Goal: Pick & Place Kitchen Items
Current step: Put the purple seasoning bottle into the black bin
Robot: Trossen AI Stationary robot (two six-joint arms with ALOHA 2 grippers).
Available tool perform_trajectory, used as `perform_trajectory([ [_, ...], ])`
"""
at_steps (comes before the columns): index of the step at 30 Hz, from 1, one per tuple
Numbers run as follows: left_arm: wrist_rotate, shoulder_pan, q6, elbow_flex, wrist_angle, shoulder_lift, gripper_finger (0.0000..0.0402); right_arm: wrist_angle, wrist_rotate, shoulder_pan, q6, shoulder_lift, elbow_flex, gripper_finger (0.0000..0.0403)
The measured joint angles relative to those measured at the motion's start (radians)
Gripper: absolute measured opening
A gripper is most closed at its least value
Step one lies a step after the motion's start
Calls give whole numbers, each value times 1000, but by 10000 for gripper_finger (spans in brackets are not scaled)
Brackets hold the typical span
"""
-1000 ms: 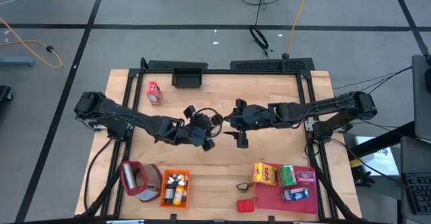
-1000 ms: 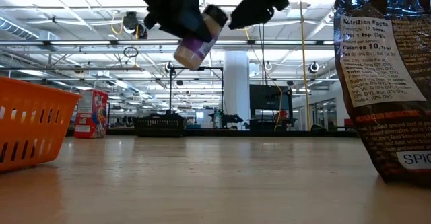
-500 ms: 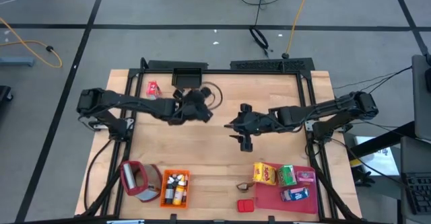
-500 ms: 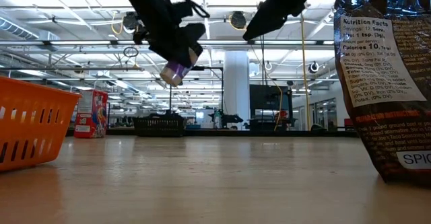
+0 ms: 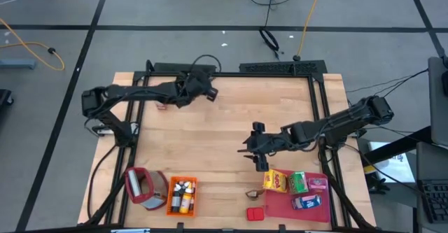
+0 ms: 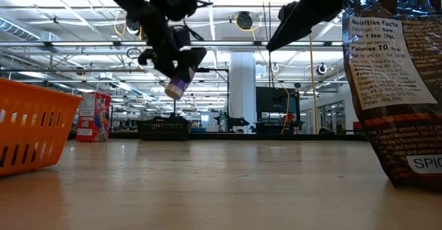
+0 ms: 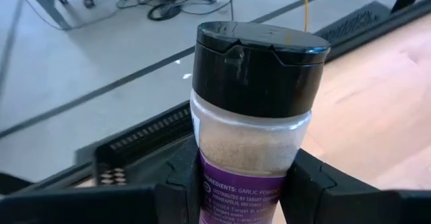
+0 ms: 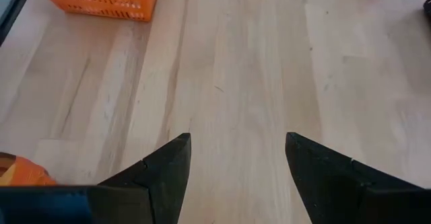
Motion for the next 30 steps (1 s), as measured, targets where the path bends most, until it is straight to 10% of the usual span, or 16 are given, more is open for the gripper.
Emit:
perform_trajectory([
  [13, 74, 165, -45, -257, 441, 0, 134, 91, 2, 26, -5, 0, -52, 233],
  [30, 55, 276, -72, -324, 569, 82, 137, 139, 1, 26, -9, 0, -52, 233],
])
